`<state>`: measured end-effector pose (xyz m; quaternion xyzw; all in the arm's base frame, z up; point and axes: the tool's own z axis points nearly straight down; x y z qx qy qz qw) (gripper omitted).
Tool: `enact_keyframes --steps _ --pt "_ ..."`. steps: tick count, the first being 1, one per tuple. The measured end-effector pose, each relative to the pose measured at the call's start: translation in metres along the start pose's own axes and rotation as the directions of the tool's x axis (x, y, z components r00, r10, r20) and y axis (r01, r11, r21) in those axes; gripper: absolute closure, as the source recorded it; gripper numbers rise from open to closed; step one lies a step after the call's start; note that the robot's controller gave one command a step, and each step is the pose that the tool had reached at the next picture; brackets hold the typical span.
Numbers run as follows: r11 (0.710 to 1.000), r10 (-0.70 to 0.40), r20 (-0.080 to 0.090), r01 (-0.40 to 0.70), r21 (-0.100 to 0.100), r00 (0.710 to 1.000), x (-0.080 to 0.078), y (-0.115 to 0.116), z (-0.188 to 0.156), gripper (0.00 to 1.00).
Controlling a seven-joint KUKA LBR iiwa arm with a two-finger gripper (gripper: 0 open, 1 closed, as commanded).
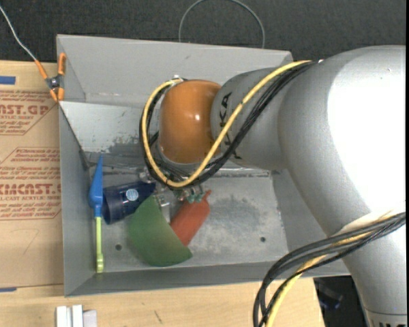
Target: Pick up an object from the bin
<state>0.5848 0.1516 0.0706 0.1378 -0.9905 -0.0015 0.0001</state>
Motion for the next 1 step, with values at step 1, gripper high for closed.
enact_keyframes --steps 1 --pt "1.000 0.000 0.000 0.000 0.000 1.000 0.0000 0.0001 0.0000 1.00"
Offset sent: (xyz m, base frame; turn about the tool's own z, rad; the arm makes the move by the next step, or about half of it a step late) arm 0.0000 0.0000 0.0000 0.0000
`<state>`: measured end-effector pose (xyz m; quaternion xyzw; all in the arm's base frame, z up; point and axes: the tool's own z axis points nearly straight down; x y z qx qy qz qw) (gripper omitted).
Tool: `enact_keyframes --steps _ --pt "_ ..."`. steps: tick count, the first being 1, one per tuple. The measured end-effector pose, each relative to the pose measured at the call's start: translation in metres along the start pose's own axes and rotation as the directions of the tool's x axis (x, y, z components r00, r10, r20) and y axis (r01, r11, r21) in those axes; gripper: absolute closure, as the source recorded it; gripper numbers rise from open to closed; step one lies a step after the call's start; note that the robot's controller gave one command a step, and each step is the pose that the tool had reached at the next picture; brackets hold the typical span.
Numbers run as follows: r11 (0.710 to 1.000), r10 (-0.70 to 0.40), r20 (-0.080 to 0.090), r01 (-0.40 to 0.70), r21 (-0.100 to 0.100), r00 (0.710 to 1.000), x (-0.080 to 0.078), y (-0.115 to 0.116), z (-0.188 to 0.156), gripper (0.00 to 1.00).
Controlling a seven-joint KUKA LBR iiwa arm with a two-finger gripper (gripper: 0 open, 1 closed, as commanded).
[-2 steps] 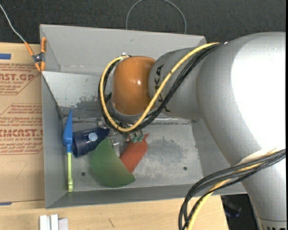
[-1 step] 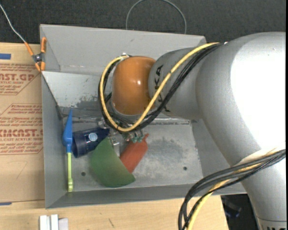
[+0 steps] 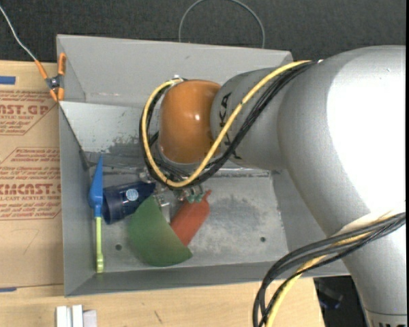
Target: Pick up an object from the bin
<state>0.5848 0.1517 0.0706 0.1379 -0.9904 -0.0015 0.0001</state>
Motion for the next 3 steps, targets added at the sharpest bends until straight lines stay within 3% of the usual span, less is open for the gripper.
enact_keyframes --steps 3 --pt "1.000 0.000 0.000 0.000 0.000 1.000 0.0000 0.0000 0.0000 1.00"
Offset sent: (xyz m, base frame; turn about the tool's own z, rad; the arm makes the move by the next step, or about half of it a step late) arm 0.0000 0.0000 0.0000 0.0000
